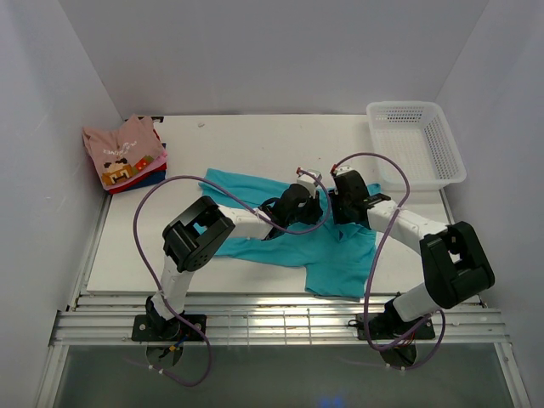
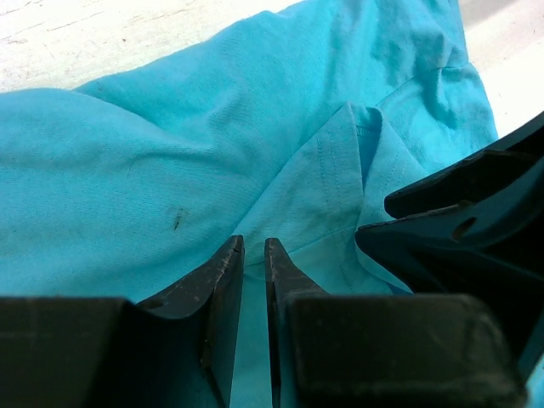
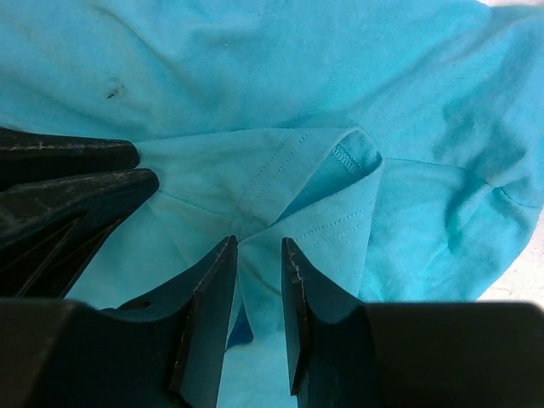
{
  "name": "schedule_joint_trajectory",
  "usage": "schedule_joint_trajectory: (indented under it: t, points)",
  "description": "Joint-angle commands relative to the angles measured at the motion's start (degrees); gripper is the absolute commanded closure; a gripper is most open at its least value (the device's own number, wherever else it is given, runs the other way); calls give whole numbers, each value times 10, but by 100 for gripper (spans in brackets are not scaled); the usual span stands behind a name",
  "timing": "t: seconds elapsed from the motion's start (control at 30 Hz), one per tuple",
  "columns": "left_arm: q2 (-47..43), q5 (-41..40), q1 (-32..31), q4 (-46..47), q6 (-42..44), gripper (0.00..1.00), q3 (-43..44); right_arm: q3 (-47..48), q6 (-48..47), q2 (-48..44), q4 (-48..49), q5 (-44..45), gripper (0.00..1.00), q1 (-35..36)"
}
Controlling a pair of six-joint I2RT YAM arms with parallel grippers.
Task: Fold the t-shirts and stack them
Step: Fold the flattened tshirt in 1/3 of the way
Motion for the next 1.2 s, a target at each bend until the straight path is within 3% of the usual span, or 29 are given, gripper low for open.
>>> schedule_joint_trajectory:
  t: [0.0,0.53,0.67,0.97,1.17]
  points:
    - [-42,-8,1,6,-3,73,-5,2,4,-30,0,-13,66,2]
    - [-39,-12,0,7,-7,73,-9,-30,13,-30,1,-25,65,2]
    - [-40,-14,1,8,-7,73,-11,-30,10,-27,1,-25,84,2]
    - [-47,-19,1,8,-8,73,-20,-30,8,-27,-13,-24,92,2]
    - [-56,-26,0,9,0,73,-28,-3,29,-93,-120,30,92,8]
